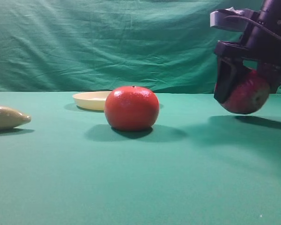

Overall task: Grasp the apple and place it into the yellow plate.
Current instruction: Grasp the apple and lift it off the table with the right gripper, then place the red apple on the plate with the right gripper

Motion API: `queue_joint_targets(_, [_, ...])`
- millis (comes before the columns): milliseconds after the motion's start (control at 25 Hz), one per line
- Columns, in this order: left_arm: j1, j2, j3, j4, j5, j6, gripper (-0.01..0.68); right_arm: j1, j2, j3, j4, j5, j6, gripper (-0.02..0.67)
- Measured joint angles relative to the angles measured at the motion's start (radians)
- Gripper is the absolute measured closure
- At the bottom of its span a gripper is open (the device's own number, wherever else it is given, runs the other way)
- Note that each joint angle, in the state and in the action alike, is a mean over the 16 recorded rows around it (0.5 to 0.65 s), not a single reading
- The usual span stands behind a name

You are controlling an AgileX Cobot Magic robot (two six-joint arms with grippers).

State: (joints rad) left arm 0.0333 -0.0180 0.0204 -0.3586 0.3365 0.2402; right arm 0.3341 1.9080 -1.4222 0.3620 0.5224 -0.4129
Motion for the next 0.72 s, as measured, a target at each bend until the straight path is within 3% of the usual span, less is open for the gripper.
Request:
queue_joint_targets(400, [0.0,0.0,0.0,0.0,0.0,0.0,0.516,0.194,0.182,-0.237,0.048,-0.229,-0.067,0.148])
queue_joint_targets(720, [0.0,0.0,0.0,0.0,0.0,0.0,0.516,0.249,0.29,-0.321,0.052,-0.283,-0.076,0.083])
